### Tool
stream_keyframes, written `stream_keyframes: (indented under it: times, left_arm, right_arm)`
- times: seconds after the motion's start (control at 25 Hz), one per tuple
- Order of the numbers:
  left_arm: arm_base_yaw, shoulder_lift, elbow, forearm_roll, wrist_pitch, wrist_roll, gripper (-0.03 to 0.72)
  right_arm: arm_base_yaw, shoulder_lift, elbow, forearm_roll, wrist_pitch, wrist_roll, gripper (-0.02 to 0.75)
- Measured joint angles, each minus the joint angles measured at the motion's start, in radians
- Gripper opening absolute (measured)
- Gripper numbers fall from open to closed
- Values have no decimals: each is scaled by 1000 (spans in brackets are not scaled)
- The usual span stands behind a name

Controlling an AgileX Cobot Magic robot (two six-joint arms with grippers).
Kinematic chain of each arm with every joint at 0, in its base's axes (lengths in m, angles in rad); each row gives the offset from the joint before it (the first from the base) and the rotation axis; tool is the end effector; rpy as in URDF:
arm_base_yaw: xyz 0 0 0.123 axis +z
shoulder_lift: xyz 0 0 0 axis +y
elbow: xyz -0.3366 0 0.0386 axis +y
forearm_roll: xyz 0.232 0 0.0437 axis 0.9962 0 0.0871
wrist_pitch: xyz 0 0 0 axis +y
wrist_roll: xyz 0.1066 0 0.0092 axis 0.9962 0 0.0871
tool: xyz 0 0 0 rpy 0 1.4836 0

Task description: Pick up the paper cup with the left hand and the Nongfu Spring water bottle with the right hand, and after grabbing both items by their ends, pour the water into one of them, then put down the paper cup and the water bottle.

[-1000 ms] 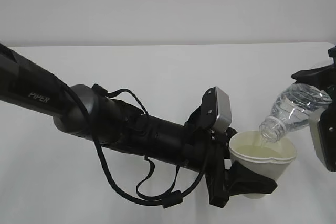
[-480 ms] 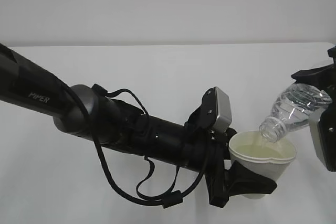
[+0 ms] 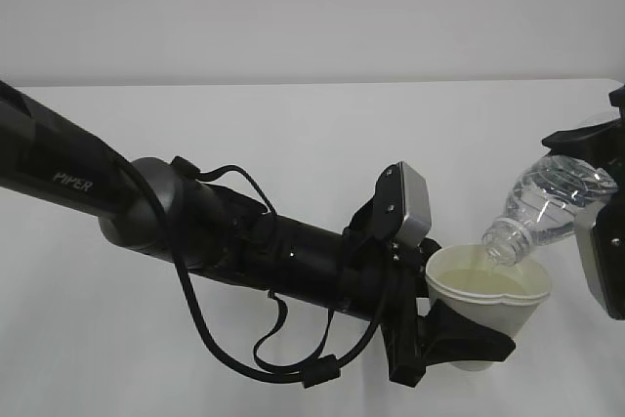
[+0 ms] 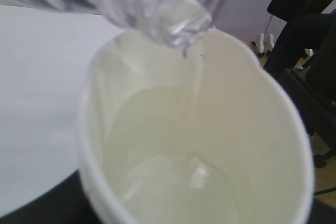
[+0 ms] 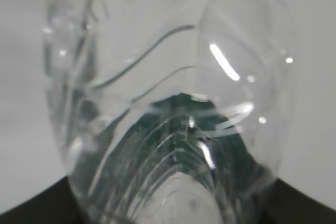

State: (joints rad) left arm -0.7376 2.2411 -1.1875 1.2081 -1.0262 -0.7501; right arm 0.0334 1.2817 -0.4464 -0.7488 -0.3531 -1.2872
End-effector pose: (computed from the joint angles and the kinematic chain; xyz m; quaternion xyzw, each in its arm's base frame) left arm 0.2758 -0.3661 0.1555 0.5519 0.5678 -0.4932 0.3604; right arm 0.2201 0.0325 0.2654 -0.7559 0.3935 -0.3717 0.3681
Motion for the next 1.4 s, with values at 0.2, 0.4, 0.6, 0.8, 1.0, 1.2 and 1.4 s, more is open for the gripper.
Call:
stream_keyframes:
  times: [0.2, 0.4, 0.6, 0.8, 1.0, 1.2, 1.4]
  left_arm:
    - [0, 0, 0, 0, 0, 0, 414]
    - [0, 1, 0, 0, 0, 0, 414]
    - [0, 1, 0, 0, 0, 0, 414]
    - [0, 1, 0, 0, 0, 0, 414]
    - [0, 1, 0, 0, 0, 0, 414]
    - [0, 1, 0, 0, 0, 0, 414]
    - [0, 1, 0, 0, 0, 0, 414]
  right_arm:
    - [0, 0, 0, 0, 0, 0, 402]
    - [0, 0, 0, 0, -2, 0, 402]
    - [0, 0, 0, 0, -6, -2, 402]
    - [0, 0, 0, 0, -7, -2, 402]
    - [0, 0, 0, 0, -9, -6, 401]
    - [0, 0, 0, 0, -12, -6, 401]
    - [0, 0, 0, 1, -12, -6, 402]
